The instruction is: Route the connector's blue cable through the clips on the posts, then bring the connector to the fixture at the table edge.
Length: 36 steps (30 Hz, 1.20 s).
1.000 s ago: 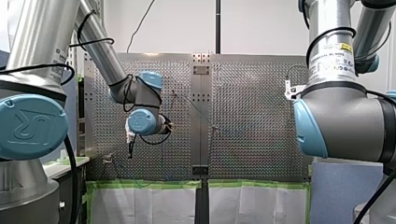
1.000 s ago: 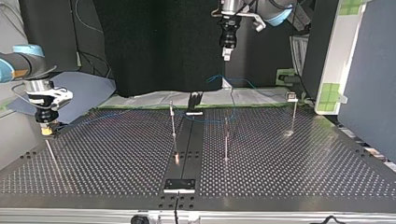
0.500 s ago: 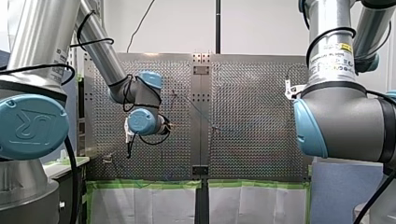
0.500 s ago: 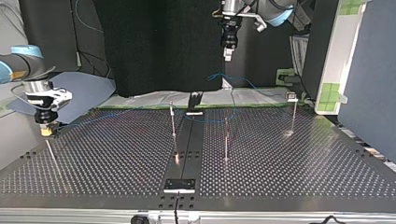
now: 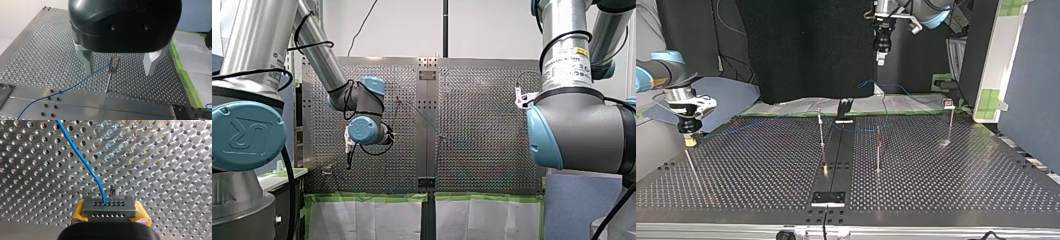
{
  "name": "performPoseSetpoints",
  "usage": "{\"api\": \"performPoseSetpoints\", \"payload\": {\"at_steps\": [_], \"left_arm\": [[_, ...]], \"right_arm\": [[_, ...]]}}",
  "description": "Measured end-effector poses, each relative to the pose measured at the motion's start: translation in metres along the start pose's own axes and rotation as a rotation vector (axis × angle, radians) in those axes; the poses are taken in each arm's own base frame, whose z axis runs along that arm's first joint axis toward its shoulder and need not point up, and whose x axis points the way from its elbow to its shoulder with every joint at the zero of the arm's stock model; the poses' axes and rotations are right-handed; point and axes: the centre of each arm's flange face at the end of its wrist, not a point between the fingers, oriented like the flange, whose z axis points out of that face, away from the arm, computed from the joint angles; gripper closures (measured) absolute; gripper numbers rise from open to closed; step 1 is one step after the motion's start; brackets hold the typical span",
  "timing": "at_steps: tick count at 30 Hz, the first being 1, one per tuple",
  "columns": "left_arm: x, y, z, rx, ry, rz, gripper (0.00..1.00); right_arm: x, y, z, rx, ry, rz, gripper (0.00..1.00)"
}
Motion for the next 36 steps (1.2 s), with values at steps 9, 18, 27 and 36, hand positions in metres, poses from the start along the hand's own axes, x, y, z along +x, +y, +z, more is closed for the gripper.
{"api": "performPoseSetpoints", "payload": {"at_steps": [9, 18, 27, 36], "left_arm": [[-0.0002, 0.0006, 0.0004, -0.003, 0.000, 0.000, 0.00], [-0.0004, 0.0018, 0.0017, -0.006, 0.000, -0.001, 0.00], [-0.0002, 0.0025, 0.0023, -0.007, 0.001, 0.002, 0.00], [-0.0005, 0.0030, 0.0029, -0.009, 0.001, 0.004, 0.00]], "right_arm": [[0.0035, 0.0011, 0.0024, 0.005, 0.006, 0.001, 1.00], [0.0055, 0.0012, 0.0042, 0.015, 0.013, 0.005, 1.00], [0.0031, 0.0017, 0.0056, 0.017, 0.018, 0.012, 1.00], [0.0070, 0.0048, 0.0027, 0.009, 0.019, 0.011, 1.00]]}}
